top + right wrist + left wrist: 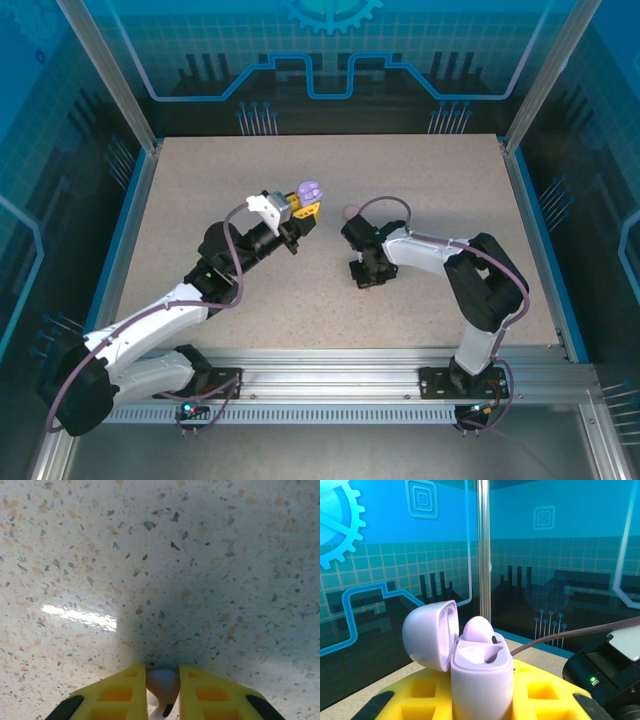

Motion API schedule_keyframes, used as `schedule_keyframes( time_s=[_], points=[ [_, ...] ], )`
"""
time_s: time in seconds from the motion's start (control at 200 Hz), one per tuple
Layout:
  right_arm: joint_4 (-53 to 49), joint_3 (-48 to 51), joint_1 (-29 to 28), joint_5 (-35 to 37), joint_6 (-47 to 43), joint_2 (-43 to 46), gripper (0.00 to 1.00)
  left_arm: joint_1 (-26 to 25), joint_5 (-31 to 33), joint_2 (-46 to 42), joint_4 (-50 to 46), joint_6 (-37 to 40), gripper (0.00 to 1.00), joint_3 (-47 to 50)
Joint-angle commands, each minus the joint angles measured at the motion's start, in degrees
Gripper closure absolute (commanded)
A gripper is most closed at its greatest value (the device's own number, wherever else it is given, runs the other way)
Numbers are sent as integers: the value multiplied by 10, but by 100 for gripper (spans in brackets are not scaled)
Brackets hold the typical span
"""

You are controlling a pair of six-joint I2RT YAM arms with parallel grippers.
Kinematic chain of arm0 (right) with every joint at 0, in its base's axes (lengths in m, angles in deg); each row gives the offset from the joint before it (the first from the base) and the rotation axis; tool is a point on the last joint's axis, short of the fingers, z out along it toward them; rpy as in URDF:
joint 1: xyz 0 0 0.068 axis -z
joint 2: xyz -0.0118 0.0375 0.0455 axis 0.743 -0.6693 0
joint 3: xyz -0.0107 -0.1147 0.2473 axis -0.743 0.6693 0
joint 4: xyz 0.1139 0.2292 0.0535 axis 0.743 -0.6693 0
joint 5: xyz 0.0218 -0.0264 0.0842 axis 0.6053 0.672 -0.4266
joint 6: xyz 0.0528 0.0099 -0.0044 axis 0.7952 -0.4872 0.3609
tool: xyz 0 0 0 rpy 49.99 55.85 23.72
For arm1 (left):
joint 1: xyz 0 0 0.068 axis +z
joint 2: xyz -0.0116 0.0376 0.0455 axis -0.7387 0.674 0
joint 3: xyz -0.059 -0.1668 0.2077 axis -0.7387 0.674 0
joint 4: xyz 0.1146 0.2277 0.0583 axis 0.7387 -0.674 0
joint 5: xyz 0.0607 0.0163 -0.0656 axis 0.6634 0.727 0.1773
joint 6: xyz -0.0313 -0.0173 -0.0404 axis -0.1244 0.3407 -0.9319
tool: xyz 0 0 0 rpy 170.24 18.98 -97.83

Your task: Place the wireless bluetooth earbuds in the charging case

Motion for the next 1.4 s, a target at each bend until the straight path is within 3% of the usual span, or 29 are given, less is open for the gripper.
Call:
schedule_keyframes(
  time_s=[0.0,0.275,0.74,1.396],
  points=[
    [-19,-6,-3,-5,10,-25,74,3,5,-9,18,-9,100,4],
    [-42,-29,-1,-10,40,-25,58,3,3,-6,21,-9,100,2],
    [-63,-40,12,-18,20,-13,64,3,-1,0,21,-11,100,-2],
    [-63,-48,23,-29,88,-51,72,3,-3,6,30,-11,100,1]
  ],
)
